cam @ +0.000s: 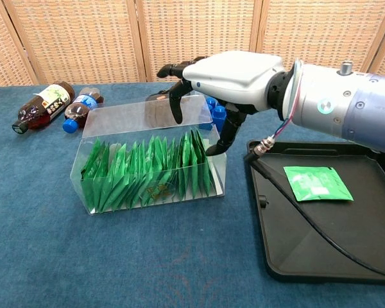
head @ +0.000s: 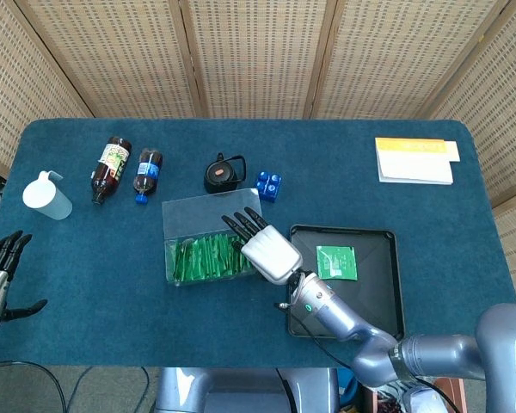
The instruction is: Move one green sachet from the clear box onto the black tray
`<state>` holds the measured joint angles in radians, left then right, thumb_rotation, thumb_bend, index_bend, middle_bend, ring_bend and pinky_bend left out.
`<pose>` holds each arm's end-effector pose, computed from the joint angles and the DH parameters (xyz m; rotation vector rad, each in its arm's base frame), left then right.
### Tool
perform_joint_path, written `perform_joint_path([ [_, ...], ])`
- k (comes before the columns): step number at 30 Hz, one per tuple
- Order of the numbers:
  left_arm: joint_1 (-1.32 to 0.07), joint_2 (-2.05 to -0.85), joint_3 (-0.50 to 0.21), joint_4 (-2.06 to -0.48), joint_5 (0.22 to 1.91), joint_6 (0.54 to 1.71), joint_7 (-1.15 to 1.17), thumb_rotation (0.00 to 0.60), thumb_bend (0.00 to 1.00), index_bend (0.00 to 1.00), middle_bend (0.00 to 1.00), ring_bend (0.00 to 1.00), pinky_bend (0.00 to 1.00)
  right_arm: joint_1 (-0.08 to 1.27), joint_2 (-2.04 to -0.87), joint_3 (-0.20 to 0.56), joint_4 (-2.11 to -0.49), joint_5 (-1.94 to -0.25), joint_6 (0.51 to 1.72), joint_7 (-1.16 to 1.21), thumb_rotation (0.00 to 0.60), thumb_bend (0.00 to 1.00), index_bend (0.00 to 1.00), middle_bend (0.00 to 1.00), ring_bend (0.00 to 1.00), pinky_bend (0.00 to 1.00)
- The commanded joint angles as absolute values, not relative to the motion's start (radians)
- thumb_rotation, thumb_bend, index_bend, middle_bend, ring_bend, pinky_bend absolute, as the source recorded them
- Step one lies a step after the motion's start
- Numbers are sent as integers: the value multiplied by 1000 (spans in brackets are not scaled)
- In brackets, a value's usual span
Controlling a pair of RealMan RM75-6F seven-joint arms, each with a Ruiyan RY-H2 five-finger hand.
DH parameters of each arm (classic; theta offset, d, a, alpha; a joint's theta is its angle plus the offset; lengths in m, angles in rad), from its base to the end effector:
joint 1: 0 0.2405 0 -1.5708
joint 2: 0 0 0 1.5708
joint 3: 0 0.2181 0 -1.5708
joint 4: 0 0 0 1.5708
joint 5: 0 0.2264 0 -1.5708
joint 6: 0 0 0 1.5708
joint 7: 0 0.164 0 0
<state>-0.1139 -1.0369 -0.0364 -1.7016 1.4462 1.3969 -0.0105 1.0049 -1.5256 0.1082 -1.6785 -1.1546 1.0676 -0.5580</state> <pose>-0.2819 0.2028 0.1302 -1.4060 -0.9974 -0.8546 0.0012 -0.3041 -0.0422 2.1237 -0.5158 1.0887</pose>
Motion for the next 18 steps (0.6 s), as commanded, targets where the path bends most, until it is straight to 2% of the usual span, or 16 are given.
perform_joint_path([
  [1,-113,-1038,-36,-1703,1446,1399,-8,600,63,0,0,0,0,1002,-1535,120,-1670,-1152,1063,-559,600,316,443,46,0,0],
  [18,-112,-1036,-36,-1701,1446,1404,-12,600,63,0,0,0,0,1024,-1617,170,-1559,-1097,996,-585,600,320,461,53,0,5],
])
